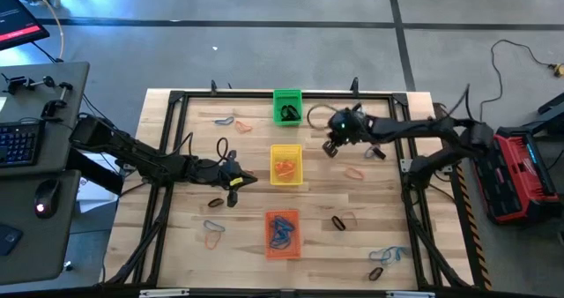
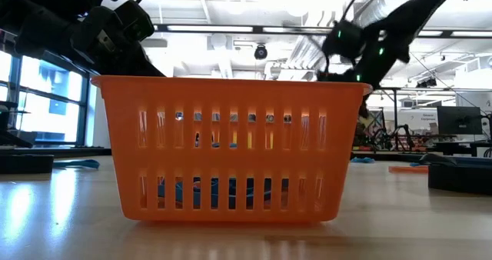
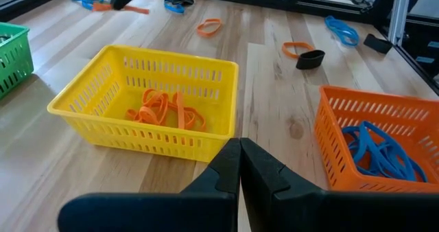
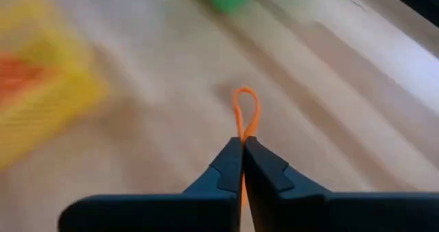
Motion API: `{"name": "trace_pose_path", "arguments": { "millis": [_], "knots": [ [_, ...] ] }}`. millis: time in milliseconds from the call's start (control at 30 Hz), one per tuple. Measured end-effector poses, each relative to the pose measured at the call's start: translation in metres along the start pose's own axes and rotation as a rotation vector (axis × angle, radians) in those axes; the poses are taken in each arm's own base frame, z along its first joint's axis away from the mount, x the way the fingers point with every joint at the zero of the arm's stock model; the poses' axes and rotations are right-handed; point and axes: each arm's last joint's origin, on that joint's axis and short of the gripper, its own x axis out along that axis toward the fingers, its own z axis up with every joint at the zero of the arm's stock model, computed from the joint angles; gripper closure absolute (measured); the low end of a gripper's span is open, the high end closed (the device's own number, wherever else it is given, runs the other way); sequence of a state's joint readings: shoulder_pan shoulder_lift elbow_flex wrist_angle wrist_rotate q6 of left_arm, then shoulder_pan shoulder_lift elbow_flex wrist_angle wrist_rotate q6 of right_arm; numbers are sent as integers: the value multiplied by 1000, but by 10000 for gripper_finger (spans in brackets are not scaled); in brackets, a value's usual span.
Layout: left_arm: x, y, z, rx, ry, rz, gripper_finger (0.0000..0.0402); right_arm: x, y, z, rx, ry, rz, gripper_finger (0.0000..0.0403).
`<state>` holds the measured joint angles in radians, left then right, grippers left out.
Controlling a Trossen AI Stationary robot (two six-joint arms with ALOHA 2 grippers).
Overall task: Sort rubber bands into baskets
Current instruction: Put the orange rubber band into the yellow bin
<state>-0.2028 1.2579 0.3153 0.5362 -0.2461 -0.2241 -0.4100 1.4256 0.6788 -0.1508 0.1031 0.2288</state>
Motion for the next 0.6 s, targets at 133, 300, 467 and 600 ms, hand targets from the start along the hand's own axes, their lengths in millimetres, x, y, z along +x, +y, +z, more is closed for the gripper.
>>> {"name": "trace_pose_path", "arguments": {
  "millis": [133, 300, 467, 600],
  "knots": [
    [0, 0, 0, 2, 1, 0, 401, -17, 37, -3, -43, -81, 63, 402],
    [0, 0, 0, 9, 0, 1, 401, -32, 83, -7, -60, -206, 205, 402],
    [0, 0, 0, 18, -2, 9, 401, -41, 119, -9, -76, -327, 295, 402],
    [0, 0, 1, 18, -8, 11, 401, -41, 142, 5, -107, -347, 284, 403]
  ]
}}
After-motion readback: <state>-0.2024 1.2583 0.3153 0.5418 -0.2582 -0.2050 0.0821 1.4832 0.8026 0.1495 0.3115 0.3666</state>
